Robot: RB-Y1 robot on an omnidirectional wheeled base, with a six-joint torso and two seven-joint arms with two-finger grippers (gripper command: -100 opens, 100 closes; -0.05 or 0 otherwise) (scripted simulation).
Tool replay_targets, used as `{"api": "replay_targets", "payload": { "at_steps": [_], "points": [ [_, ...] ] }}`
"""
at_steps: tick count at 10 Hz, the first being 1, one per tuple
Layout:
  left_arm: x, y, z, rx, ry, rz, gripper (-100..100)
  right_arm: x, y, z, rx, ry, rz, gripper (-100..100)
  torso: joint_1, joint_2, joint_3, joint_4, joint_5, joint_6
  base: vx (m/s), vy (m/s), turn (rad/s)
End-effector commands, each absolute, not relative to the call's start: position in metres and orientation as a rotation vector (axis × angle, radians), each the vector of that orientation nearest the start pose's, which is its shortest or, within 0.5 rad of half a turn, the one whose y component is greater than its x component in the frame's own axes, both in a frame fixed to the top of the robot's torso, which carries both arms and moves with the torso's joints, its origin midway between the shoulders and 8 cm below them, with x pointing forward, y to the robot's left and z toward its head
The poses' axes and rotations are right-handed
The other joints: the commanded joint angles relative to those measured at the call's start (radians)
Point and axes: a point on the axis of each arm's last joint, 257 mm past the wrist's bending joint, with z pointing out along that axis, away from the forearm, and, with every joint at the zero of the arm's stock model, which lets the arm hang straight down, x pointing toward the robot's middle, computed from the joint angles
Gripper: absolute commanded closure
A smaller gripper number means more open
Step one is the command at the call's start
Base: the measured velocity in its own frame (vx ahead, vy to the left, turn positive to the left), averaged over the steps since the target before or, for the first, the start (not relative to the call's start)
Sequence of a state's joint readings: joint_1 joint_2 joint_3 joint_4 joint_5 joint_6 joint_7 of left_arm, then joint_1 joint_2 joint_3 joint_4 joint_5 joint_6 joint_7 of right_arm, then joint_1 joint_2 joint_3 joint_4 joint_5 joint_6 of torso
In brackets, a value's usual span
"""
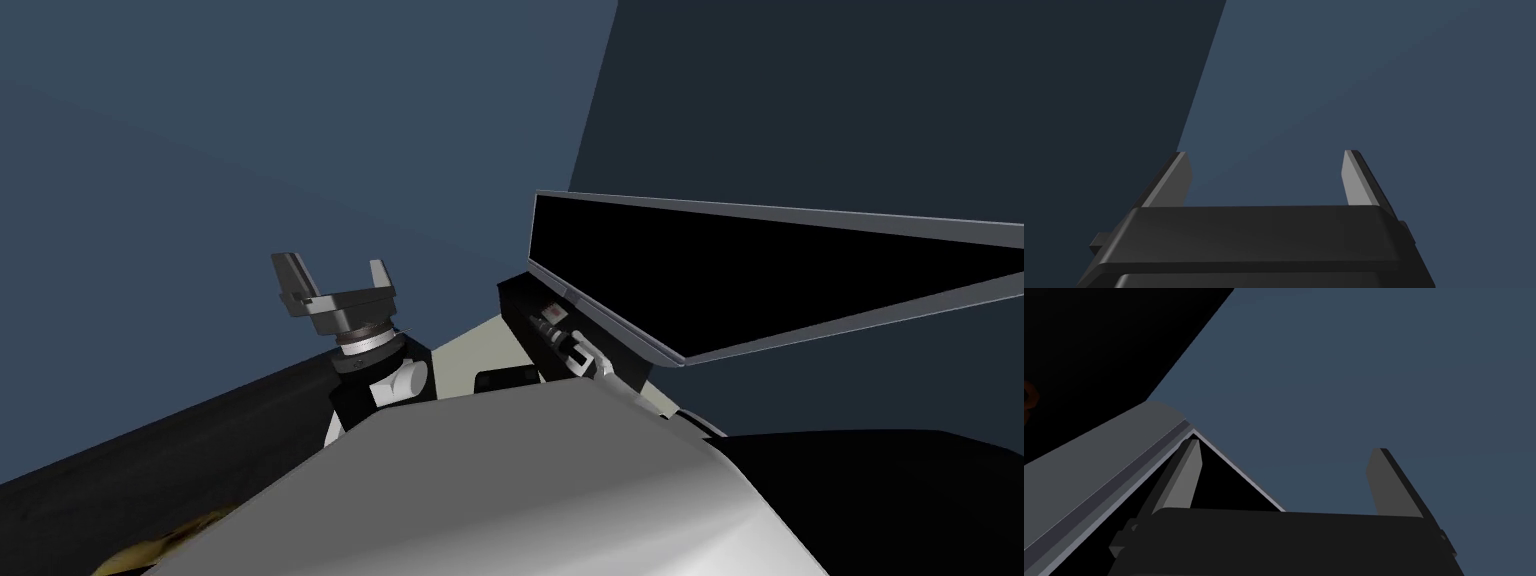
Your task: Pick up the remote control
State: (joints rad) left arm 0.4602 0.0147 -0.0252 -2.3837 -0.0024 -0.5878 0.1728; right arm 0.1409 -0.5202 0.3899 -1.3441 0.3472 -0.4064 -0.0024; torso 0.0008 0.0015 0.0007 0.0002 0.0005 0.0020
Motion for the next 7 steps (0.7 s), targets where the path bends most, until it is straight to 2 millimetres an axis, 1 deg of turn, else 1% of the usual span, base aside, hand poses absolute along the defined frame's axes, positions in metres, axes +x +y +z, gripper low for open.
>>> {"api": "replay_targets", "payload": {
  "at_steps": [1, 2, 3, 4, 5, 6, 7],
  "points": [
    [0.305, 0.257, 0.095, -0.514, 0.432, -1.554, 0, 0.417, -0.208, -0.386, 0.337, 1.901, 0.924, -100, 0.000, 0.000, 0.000, 0.000, 0.000, 0.000, 0.009, -0.008, -0.034],
    [0.305, 0.257, 0.095, -0.514, 0.432, -1.554, 0, 0.413, -0.217, -0.402, 0.280, 1.956, 0.878, -100, 0.000, 0.000, 0.000, 0.000, 0.000, 0.000, 0.012, -0.006, 0.241],
    [0.305, 0.257, 0.095, -0.514, 0.432, -1.554, 0, 0.408, -0.226, -0.414, 0.298, 1.981, 0.856, -100, 0.000, 0.000, 0.000, 0.000, 0.000, -0.001, 0.014, -0.015, 0.133],
    [0.305, 0.257, 0.095, -0.514, 0.432, -1.554, 0, 0.401, -0.240, -0.433, 0.245, 2.044, 0.798, -100, 0.000, 0.000, 0.000, 0.000, 0.000, 0.000, 0.016, -0.015, 0.186],
    [0.305, 0.257, 0.095, -0.514, 0.432, -1.554, 0, 0.398, -0.246, -0.439, 0.254, 2.057, 0.786, -100, -0.001, 0.000, 0.000, 0.000, 0.000, 0.000, 0.014, -0.018, 0.098],
    [0.305, 0.257, 0.095, -0.514, 0.432, -1.554, 0, 0.392, -0.257, -0.451, 0.191, 2.105, 0.738, -100, -0.001, 0.000, 0.000, 0.000, 0.000, 0.000, 0.011, -0.019, 0.186],
    [0.305, 0.257, 0.095, -0.514, 0.432, -1.554, 0, 0.389, -0.263, -0.457, 0.201, 2.119, 0.724, -100, -0.001, 0.000, 0.000, 0.000, 0.000, -0.001, 0.009, -0.019, 0.118]
  ]
}}
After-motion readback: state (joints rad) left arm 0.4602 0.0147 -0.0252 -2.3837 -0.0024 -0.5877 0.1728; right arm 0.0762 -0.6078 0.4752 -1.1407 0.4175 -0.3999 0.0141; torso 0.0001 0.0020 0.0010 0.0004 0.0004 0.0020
